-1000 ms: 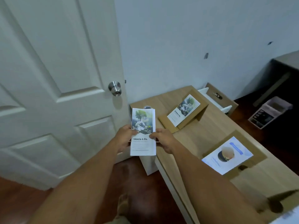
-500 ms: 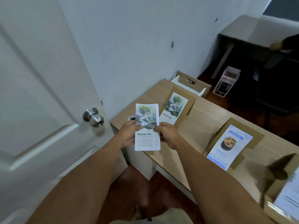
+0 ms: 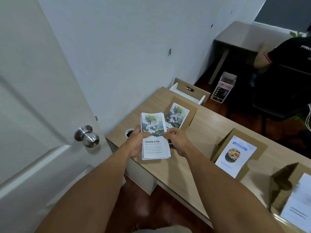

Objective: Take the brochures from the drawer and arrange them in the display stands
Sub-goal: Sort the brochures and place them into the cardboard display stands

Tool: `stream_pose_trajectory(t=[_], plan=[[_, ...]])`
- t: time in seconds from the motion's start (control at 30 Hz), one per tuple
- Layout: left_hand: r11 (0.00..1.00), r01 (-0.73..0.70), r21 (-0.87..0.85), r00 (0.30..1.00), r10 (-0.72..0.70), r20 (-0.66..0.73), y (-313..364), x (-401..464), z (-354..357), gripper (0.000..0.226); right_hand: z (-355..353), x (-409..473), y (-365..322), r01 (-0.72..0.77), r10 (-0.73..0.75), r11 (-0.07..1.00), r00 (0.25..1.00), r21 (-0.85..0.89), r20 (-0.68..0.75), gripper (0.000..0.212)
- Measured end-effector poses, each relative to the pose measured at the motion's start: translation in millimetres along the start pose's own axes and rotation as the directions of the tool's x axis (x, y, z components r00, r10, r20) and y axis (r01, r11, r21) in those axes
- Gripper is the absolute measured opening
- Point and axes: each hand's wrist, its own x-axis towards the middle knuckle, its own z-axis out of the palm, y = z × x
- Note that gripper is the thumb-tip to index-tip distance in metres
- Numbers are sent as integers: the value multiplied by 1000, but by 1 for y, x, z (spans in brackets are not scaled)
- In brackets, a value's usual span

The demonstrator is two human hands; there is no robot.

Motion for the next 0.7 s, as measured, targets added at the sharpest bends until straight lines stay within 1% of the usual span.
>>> stream_pose_trajectory(t=[0.07,0.13,0.17,0.23,0.33,0.43,0.5,0.53,0.63,0.7], plan=[[1000,-17,8,1000,17,3,0,3,-2,27,3,2,-1,1,-1,1000,1000,-11,2,26],[1000,-30,-7,1000,30,-9,1,5,-5,31,7,5,-2,21,-21,1000,1000,-11,1,34],[999,-35,-21,999,35,-17,0,7,-8,35,9,7,-3,34,-34,999,999,-5,2,34],[998,-48,-47,998,46,-49,0,8,-14,44,13,12,-3,58,-58,998,998,-5,9,30],[995,-79,-57,994,74,-84,2,6,-21,43,19,17,-5,63,-63,997,998,-33,20,21],[992,-86,-89,993,77,-94,6,4,-24,29,24,22,-5,61,-60,996,998,-63,19,15],[990,-58,-130,993,44,-107,9,4,-25,17,26,26,-4,54,-54,996,999,-73,9,13],[989,-45,-139,992,28,-120,10,4,-27,14,26,26,-4,49,-49,996,999,-71,9,12],[994,-61,-91,991,49,-123,8,7,-32,17,27,23,-5,55,-55,998,998,-27,26,14],[994,-86,-61,990,78,-121,5,8,-33,26,27,23,-4,67,-67,998,996,3,52,15]])
